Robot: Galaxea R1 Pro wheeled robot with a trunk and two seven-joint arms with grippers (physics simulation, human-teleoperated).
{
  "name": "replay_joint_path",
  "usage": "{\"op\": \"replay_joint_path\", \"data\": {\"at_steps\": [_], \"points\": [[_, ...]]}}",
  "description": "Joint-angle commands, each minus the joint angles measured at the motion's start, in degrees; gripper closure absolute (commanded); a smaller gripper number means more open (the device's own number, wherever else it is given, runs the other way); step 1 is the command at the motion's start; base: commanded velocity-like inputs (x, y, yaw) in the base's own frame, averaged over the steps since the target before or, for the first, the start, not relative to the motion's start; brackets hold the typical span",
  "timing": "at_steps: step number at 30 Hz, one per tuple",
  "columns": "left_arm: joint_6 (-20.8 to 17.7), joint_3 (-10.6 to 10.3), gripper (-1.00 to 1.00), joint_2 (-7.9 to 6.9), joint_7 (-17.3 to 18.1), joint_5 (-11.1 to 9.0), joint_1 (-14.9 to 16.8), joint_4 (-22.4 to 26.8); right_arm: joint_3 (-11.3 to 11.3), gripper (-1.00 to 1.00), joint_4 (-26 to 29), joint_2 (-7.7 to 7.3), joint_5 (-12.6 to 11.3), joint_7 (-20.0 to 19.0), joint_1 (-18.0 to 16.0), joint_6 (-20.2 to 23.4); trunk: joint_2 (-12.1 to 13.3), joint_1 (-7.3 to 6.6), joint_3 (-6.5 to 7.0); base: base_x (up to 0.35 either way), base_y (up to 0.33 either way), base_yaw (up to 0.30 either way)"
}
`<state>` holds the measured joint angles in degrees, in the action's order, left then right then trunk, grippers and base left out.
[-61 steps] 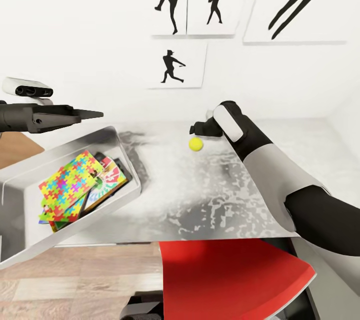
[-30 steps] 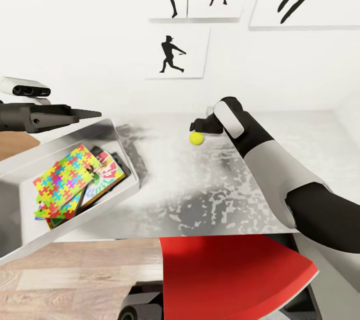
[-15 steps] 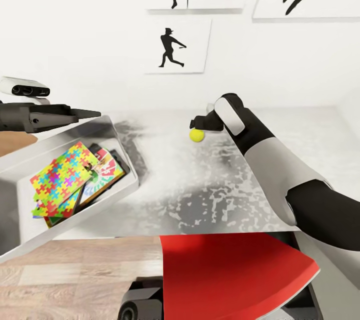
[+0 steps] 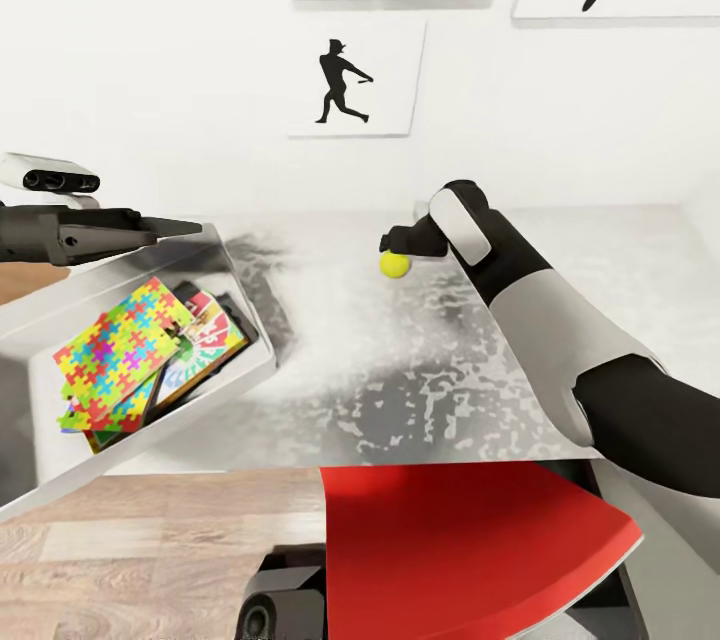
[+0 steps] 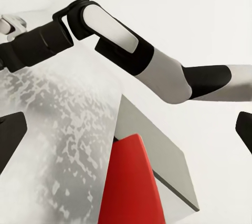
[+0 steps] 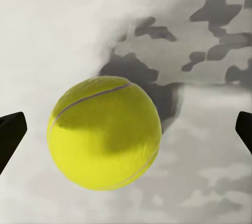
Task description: Put all the toys in the child's room - the three board games (two on the bed and one on the table), the two jigsaw puzzles on the table, and the tennis ball on the table - inside the toy box on the table in the child's room.
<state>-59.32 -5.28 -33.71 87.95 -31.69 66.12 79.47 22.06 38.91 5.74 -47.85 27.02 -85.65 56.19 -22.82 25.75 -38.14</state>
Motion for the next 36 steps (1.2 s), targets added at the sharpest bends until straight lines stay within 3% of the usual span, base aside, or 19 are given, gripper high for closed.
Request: {"op": "replay_joint_path", "data": {"at_steps": [1, 10, 36], "points": [[-0.6, -0.1, -1.0, -0.07, 0.2, -0.1, 0.1, 0.0, 0.2, -1.0, 0.0, -0.02, -0.6, 0.6, -0.1, 0.1, -0.1, 0.03, -0.18, 0.0, 0.0, 0.0], [-0.6, -0.1, -1.0, -0.12, 0.2, -0.1, 0.1, 0.0, 0.2, -1.0, 0.0, -0.02, -0.7, 0.5, -0.1, 0.1, -0.1, 0.03, -0.78, 0.0, 0.0, 0.0], [-0.6, -0.1, -1.0, -0.12, 0.2, 0.0, 0.1, 0.0, 0.1, -1.0, -0.2, -0.01, -0.8, 0.5, -0.1, 0.2, -0.1, 0.03, -0.88, 0.0, 0.0, 0.0]]}}
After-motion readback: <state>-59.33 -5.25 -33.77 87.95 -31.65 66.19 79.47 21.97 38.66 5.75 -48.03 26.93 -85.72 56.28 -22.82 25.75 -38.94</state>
